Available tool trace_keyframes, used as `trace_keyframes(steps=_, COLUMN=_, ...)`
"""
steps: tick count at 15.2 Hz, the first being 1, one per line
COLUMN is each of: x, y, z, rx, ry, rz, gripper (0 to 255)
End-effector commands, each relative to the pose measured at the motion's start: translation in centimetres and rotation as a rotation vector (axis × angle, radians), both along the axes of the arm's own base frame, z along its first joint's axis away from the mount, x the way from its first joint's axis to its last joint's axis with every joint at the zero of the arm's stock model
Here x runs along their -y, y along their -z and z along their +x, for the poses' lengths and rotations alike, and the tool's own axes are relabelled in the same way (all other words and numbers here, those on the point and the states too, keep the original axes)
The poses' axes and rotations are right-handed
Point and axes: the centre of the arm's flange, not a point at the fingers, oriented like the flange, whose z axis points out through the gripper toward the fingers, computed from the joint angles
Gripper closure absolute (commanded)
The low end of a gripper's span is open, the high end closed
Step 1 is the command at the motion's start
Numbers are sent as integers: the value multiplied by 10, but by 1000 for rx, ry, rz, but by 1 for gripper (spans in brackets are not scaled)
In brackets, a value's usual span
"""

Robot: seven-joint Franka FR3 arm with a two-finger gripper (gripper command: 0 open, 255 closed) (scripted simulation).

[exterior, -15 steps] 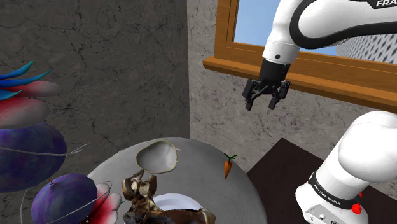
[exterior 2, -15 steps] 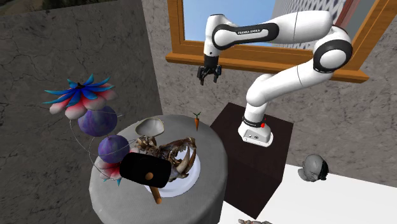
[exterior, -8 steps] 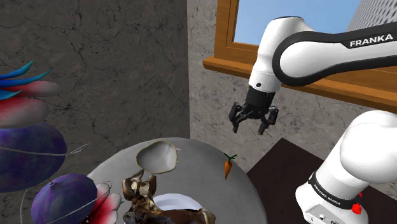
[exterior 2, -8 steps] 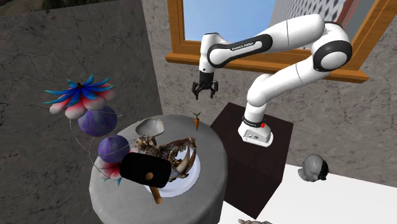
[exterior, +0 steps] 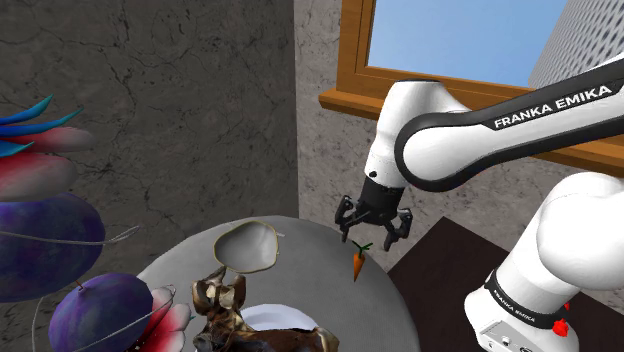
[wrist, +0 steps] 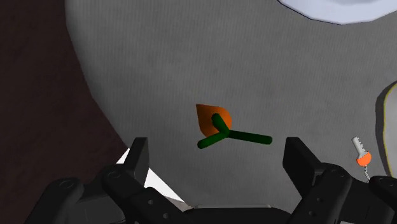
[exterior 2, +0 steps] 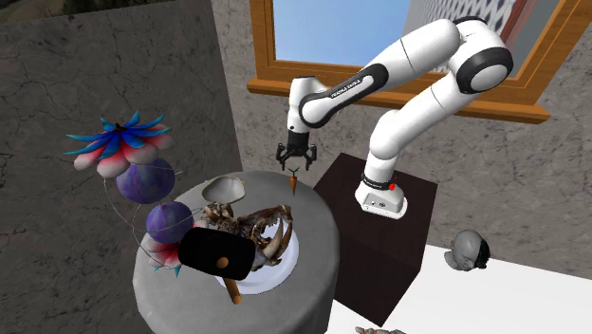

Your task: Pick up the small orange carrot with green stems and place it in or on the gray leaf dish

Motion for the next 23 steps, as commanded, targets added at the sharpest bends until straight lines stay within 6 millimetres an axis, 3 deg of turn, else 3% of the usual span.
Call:
trace_keyframes(steps=1, x=-4, y=13, z=1, rx=-2, ry=12, rz=3, gripper=0)
trace_keyframes(steps=6, x=-11, y=42, z=0, rx=-2, ry=12, rz=3, gripper=0)
trace_keyframes(steps=14, x=-11, y=42, z=0, rx=-2, ry=12, rz=3, gripper=0)
trace_keyframes(steps=15, x=-11, y=42, z=0, rx=-2, ry=12, rz=3, gripper=255)
trace_keyframes(steps=23, x=-11, y=42, z=0, rx=-2, ry=12, rz=3, gripper=255)
